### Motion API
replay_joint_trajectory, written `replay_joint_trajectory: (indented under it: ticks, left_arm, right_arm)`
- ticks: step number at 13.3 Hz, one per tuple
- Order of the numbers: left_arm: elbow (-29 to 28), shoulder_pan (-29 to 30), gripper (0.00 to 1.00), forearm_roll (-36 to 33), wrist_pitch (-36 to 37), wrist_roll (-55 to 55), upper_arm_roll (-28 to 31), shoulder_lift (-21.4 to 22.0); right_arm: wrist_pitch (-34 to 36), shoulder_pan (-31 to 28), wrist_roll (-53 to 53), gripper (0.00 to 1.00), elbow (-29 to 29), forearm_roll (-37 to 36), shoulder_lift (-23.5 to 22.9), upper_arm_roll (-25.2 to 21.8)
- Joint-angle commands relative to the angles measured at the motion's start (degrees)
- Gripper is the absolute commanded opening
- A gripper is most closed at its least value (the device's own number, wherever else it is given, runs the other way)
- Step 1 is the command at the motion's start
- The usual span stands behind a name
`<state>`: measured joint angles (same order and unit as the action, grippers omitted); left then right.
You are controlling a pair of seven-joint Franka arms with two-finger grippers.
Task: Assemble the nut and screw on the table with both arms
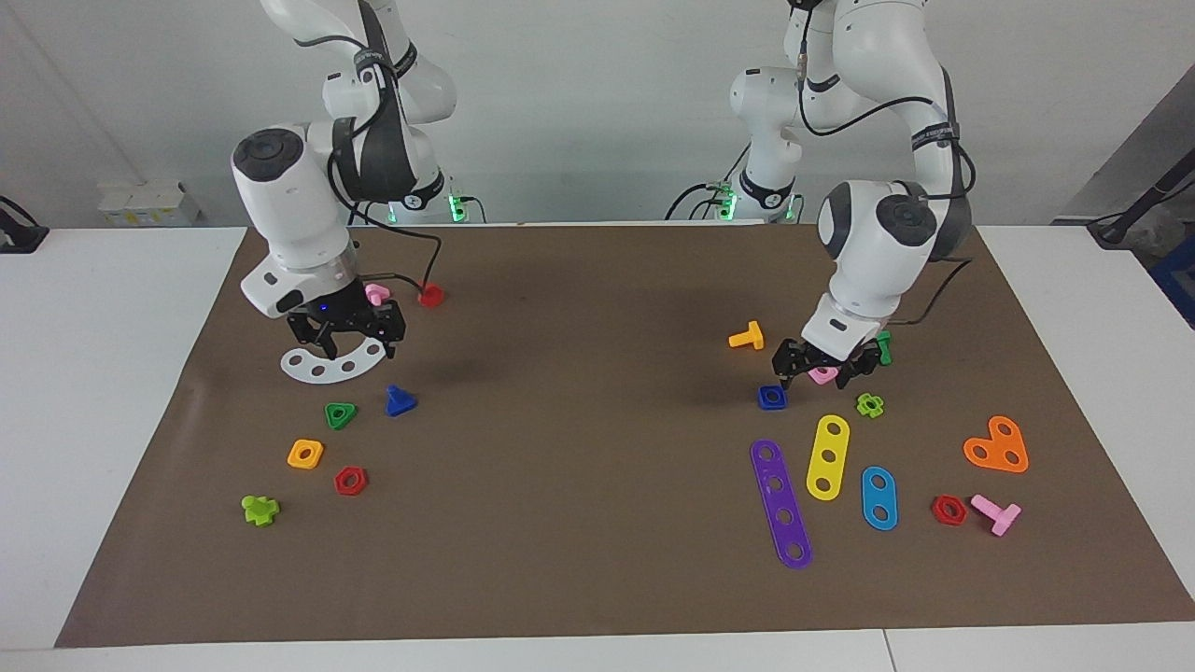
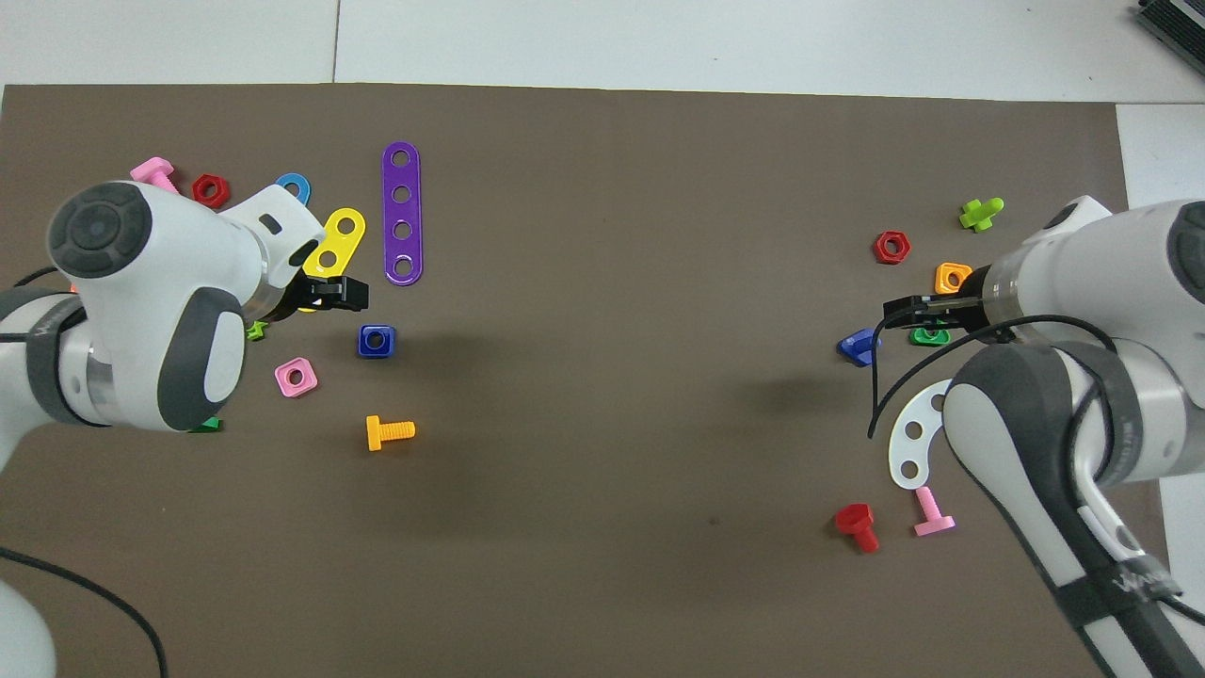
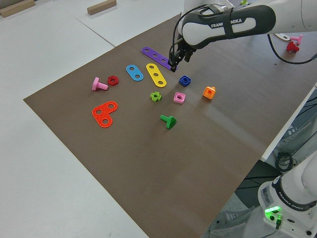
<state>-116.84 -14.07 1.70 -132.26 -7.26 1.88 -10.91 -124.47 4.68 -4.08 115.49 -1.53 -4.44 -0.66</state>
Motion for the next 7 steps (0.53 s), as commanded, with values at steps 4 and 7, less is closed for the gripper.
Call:
replay_joint_trajectory:
  ticks: [4, 7]
  left_arm:
    - [-4.2, -3.1, 0.87, 0.9, -9.1, -4.7, 0.8, -3.2]
    - [-4.2, -3.2, 0.87, 0.9, -9.2, -4.1, 0.8, -3.6]
  right_arm:
    - [-12.6, -0.1, 2.1, 0.82, 7.6, 1.0, -3.6, 0.5]
    - [-17.7, 0.2, 2.2, 0.78, 11.5, 1.0, -3.7, 0.5]
